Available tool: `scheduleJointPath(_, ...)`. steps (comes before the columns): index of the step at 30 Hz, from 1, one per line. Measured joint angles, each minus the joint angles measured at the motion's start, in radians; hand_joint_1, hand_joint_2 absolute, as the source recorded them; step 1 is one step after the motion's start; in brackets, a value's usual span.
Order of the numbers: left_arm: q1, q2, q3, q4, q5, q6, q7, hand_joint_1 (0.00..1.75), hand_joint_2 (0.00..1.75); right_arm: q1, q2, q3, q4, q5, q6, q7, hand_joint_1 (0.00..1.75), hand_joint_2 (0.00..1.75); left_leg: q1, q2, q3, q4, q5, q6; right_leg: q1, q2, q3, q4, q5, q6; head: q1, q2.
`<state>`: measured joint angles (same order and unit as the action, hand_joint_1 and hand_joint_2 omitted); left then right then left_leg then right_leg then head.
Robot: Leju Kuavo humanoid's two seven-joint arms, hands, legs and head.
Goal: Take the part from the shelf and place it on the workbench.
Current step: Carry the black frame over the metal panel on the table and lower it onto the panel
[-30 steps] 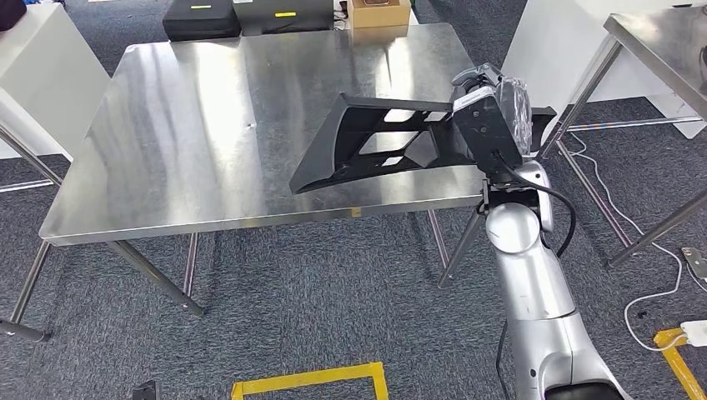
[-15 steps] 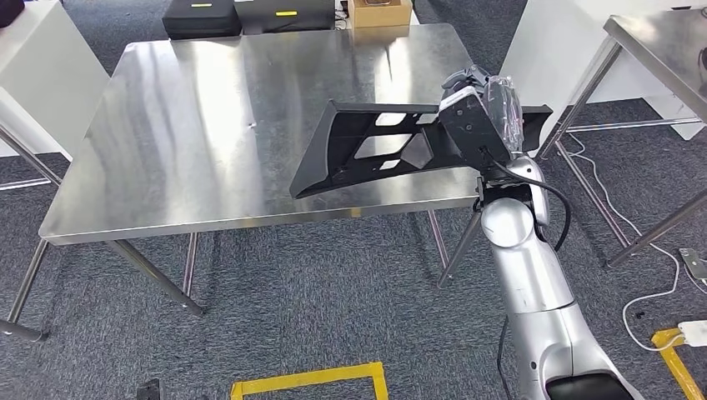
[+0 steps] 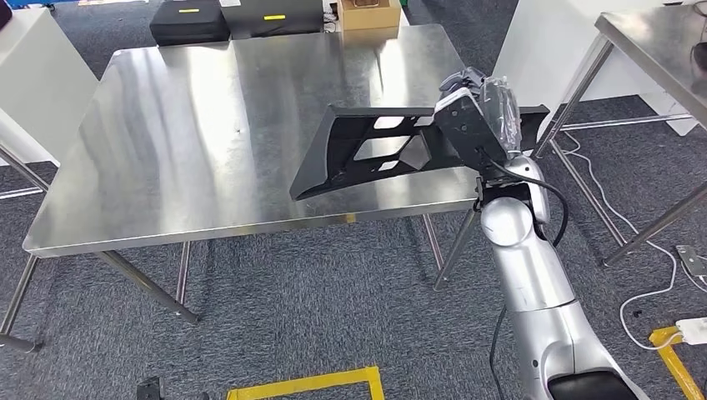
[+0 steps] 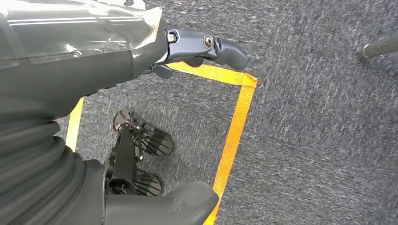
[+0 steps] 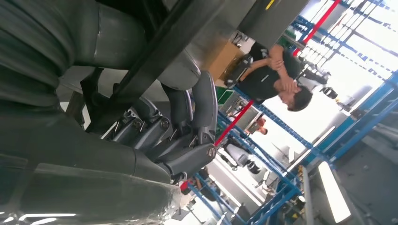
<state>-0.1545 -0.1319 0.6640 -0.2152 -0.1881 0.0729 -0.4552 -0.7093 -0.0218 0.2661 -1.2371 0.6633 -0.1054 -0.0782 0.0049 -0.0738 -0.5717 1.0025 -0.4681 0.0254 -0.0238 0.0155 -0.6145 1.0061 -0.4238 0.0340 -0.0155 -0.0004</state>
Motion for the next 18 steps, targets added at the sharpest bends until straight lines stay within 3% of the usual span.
scheduleJointPath(3,-0.001,0.001,0.000,-0.001,0.000,0.002,0.000,0.00,1.75,0.000,0.002,0.001,0.001,0.000,0.000,0.000,1.75,1.75,0.005,0.032,-0.021,0.052,-0.026,-0.016,-0.004,-0.004,0.013,-0.001,-0.010,-0.023,-0.005,0.000)
scheduleJointPath(6,-0.002,0.000,0.000,-0.001,0.000,0.002,0.000,0.00,1.75,0.004,0.002,0.002,0.002,0.000,0.000,0.000,1.75,1.75,0.008,0.066,-0.135,0.243,-0.090,-0.028,-0.001,-0.009,0.033,-0.002,-0.028,-0.038,-0.009,0.000)
scheduleJointPath(7,-0.001,0.000,0.000,-0.001,0.001,0.003,0.000,0.00,1.75,0.008,0.002,0.003,0.003,0.000,0.000,0.000,1.75,1.75,0.008,0.069,-0.173,0.289,-0.092,-0.028,0.001,-0.011,0.042,-0.001,-0.036,-0.039,-0.010,0.000)
scheduleJointPath(8,0.000,0.000,0.000,-0.001,0.001,0.004,0.001,0.00,1.75,0.012,0.002,0.003,0.003,0.000,0.000,0.000,1.75,1.75,0.007,0.070,-0.193,0.299,-0.071,-0.026,0.003,-0.012,0.053,-0.001,-0.044,-0.039,-0.010,0.000)
scheduleJointPath(9,0.000,0.000,0.000,-0.001,0.001,0.004,0.002,0.00,1.75,0.014,0.002,0.003,0.003,0.000,0.000,0.000,1.75,1.75,0.007,0.070,-0.193,0.266,-0.029,-0.022,0.004,-0.013,0.066,-0.002,-0.054,-0.038,-0.010,0.000)
scheduleJointPath(11,0.001,0.002,0.000,-0.001,0.002,0.005,0.003,0.00,1.75,0.016,0.002,0.004,0.004,0.000,0.000,0.000,1.75,1.75,0.001,0.074,-0.150,0.132,0.071,-0.004,0.007,-0.016,0.094,-0.004,-0.075,-0.036,-0.009,0.000)
scheduleJointPath(12,0.001,0.003,0.000,-0.001,0.001,0.005,0.004,0.00,1.75,0.016,0.002,0.005,0.004,0.000,0.000,0.000,1.75,1.75,-0.005,0.078,-0.127,0.074,0.098,0.006,0.010,-0.017,0.104,-0.007,-0.083,-0.033,-0.007,0.000)
scheduleJointPath(13,0.000,0.004,0.000,-0.001,0.001,0.005,0.004,0.00,1.75,0.016,0.002,0.005,0.004,0.000,0.000,0.000,1.75,1.75,-0.010,0.081,-0.111,0.037,0.106,0.015,0.011,-0.018,0.109,-0.011,-0.089,-0.028,-0.007,0.000)
scheduleJointPath(15,-0.002,0.004,-0.001,-0.001,0.001,0.005,0.004,0.00,1.75,0.019,0.001,0.006,0.003,0.000,0.000,0.001,1.75,1.75,-0.019,0.083,-0.095,0.007,0.089,0.030,0.015,-0.020,0.117,-0.013,-0.088,-0.015,-0.008,0.000)
scheduleJointPath(17,-0.001,0.003,0.000,-0.002,0.001,0.005,0.004,0.00,1.75,0.021,0.000,0.007,0.002,0.000,0.000,0.001,1.75,1.75,-0.017,0.079,-0.074,-0.013,0.081,0.041,0.015,-0.021,0.114,0.002,-0.086,-0.002,-0.008,0.000)
scheduleJointPath(18,-0.002,0.003,0.000,-0.002,0.002,0.005,0.004,0.00,1.75,0.019,-0.001,0.007,0.001,0.000,0.000,0.001,1.75,1.75,-0.015,0.075,-0.061,-0.019,0.078,0.045,0.015,-0.021,0.096,0.032,-0.089,0.002,-0.008,0.000)
